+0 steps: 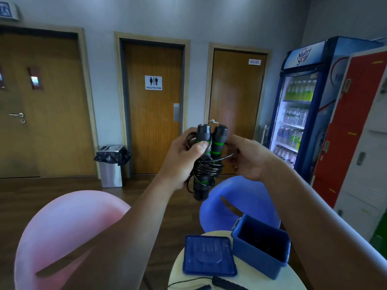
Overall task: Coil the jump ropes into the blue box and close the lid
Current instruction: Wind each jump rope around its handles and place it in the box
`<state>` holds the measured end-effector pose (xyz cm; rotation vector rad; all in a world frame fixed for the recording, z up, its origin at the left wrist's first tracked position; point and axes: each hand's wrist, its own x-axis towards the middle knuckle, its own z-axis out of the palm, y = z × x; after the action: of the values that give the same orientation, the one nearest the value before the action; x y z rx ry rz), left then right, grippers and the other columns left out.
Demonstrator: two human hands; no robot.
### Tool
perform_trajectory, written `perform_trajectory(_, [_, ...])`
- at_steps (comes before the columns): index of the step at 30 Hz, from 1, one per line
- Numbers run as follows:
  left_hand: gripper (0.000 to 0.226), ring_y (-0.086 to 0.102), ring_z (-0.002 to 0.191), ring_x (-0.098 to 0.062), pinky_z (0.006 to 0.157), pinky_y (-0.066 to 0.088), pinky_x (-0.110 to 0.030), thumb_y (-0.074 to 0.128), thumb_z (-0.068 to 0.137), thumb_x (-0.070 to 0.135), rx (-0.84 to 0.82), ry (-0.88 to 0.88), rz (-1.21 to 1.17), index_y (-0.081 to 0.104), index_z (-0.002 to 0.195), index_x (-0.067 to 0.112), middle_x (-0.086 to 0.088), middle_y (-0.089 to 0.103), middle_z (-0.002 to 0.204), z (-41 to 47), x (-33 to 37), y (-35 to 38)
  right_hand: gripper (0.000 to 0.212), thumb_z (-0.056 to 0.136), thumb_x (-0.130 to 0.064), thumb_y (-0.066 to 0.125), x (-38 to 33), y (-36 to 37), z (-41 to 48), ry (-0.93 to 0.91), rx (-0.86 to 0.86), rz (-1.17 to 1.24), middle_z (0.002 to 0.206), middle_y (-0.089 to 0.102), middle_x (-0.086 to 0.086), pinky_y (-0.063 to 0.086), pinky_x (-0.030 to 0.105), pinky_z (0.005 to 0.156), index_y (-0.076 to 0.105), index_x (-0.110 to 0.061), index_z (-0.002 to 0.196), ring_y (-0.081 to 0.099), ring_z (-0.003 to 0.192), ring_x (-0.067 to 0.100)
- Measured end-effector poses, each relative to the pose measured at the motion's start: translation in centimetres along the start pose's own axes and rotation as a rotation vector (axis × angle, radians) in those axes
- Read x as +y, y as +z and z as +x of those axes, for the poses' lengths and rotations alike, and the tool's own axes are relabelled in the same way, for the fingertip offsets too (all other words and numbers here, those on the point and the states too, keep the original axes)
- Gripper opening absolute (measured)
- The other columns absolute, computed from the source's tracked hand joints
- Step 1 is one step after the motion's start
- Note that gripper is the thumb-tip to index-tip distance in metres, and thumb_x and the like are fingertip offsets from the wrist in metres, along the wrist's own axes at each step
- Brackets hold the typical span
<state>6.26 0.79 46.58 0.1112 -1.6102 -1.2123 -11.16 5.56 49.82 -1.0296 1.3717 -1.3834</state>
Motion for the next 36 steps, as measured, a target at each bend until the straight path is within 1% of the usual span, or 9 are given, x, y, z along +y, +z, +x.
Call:
perform_trajectory(4, [0.012,0.065,0.082,-0.022,0.078,0.054,-0.042,0.068,0.074,0.035,0.277,-0.007,-0.009,0.072,0.084,0.033,0.004,0.067,0.079,0.9,-0.5,0.1,0.026,0.091,-0.035,0.067,3.0,0.9,0.1,0.097,0.070,0.011,0.049,0.045,-0.006,0.025,0.030,0.056,0.055,-0.021,0.073,0.047,0.049,0.013])
perform_trajectory(9, [0.012,0.066,0.084,-0.030,0.080,0.054,-0.049,0.063,0.083,0.029,0.434,-0.117,-0.129,0.069,0.087,0.019,-0.004,0.068,0.082,1.6,-0.9,0.6,0.023,0.098,-0.031,0.056,3.3,3.4,0.6,-0.011,0.118,-0.163,0.068,0.056,-0.004,0.028,0.026,0.049,0.061,-0.020,0.079,0.050,0.051,0.008])
perform_trajectory(14, [0.022,0.062,0.064,-0.006,0.061,0.049,-0.022,0.058,0.097,0.025,0.454,-0.167,0.063,0.060,0.078,0.015,0.004,0.061,0.070,2.6,-0.6,0.4,0.016,0.099,-0.009,0.048,4.2,4.8,1.1,-0.329,0.322,-0.183,0.103,0.067,-0.002,0.057,0.035,0.074,0.059,-0.019,0.105,0.066,0.091,0.017])
perform_trajectory(17, [0.028,0.057,0.066,-0.010,0.063,0.044,-0.025,0.056,0.099,0.026,0.404,-0.171,0.153,0.058,0.075,0.013,-0.001,0.057,0.070,3.0,-0.6,-0.5,0.034,0.096,-0.006,0.041,4.9,5.1,1.2,-0.453,0.289,-0.247,0.098,0.074,0.000,0.060,0.041,0.077,0.069,-0.022,0.108,0.070,0.089,0.020])
perform_trajectory(21, [0.029,0.057,0.073,-0.014,0.068,0.045,-0.027,0.052,0.103,0.028,0.351,-0.135,0.170,0.060,0.079,0.015,-0.003,0.058,0.076,2.9,-1.1,-1.7,0.041,0.097,-0.005,0.031,5.2,5.4,0.1,-0.427,0.106,0.025,0.095,0.074,0.016,0.057,0.037,0.070,0.070,-0.009,0.108,0.069,0.086,0.024])
perform_trajectory(24, [0.034,0.056,0.069,-0.007,0.064,0.045,-0.017,0.048,0.105,0.038,0.318,-0.061,0.393,0.058,0.083,0.013,0.001,0.057,0.076,2.8,-1.6,-1.5,0.040,0.098,-0.030,0.033,6.1,5.6,0.2,-0.351,0.003,0.223,0.088,0.069,0.011,0.049,0.037,0.077,0.067,-0.008,0.098,0.063,0.089,0.026])
perform_trajectory(30, [0.044,0.057,0.076,-0.008,0.065,0.040,-0.023,0.041,0.104,0.051,0.334,-0.149,0.725,0.058,0.097,0.011,0.000,0.060,0.084,2.5,-2.2,-1.2,0.035,0.097,-0.041,0.052,6.9,6.3,0.8,-0.294,0.150,0.285,0.114,0.073,0.011,0.052,0.054,0.101,0.066,-0.020,0.121,0.069,0.109,0.029])
perform_trajectory(34, [0.041,0.065,0.085,-0.006,0.066,0.048,-0.021,0.039,0.103,0.057,0.311,-0.407,0.338,0.067,0.097,0.028,0.006,0.071,0.092,1.7,-1.5,-0.6,0.028,0.102,-0.035,0.050,6.9,6.1,0.8,-0.349,0.223,0.179,0.107,0.074,0.008,0.057,0.050,0.093,0.068,-0.019,0.117,0.071,0.103,0.026])
perform_trajectory(36, [0.045,0.065,0.103,-0.009,0.083,0.049,-0.030,0.040,0.099,0.063,0.257,-0.499,0.172,0.067,0.118,0.031,0.004,0.072,0.112,1.3,-1.8,-0.5,0.026,0.103,-0.032,0.050,7.0,6.2,0.6,-0.360,0.257,0.146,0.105,0.074,0.005,0.060,0.041,0.088,0.067,-0.019,0.118,0.071,0.101,0.021])
